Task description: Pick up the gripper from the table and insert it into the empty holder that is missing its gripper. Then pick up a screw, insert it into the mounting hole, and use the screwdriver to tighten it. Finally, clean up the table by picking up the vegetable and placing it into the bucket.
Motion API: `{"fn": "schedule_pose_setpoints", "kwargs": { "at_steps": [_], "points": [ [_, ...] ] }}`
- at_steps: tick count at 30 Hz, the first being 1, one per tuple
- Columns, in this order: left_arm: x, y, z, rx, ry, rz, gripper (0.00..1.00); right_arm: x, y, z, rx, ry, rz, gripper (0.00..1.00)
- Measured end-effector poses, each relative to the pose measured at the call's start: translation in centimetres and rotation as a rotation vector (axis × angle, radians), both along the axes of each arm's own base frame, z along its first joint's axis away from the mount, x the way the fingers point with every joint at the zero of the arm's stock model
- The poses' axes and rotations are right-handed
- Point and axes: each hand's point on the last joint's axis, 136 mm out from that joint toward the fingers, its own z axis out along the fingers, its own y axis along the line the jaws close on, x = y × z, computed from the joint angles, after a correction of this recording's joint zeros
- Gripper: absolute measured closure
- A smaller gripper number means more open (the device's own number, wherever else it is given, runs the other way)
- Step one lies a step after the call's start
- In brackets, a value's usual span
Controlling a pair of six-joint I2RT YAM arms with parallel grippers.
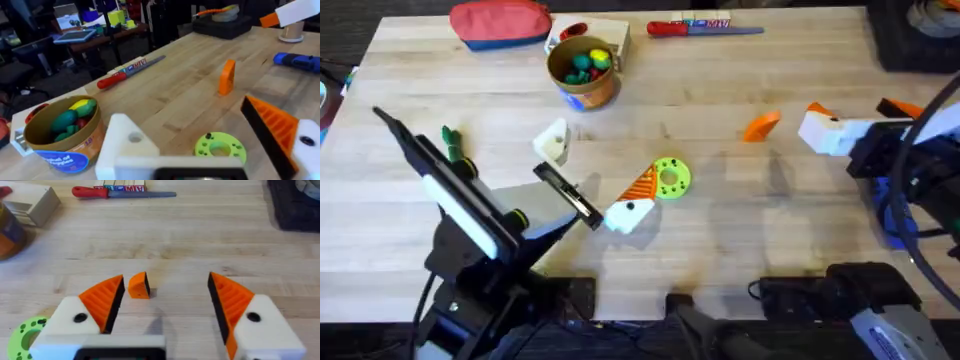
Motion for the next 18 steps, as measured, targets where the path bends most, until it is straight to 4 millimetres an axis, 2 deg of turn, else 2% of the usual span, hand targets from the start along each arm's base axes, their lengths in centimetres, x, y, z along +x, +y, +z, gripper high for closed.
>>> {"fn": "schedule_pose_setpoints", "kwargs": {
  "at_steps": [9, 18],
  "points": [
    [0.0, -0.4, -2.3, 0.017, 0.046, -0.022, 0.013, 0.0, 0.0, 0.0, 0.0, 0.001, 0.0, 0.01],
    [-0.1, -0.5, -2.2, 0.016, 0.045, -0.029, 0.013, 0.0, 0.0, 0.0, 0.0, 0.0, 0.0, 0.01]
  ]
}}
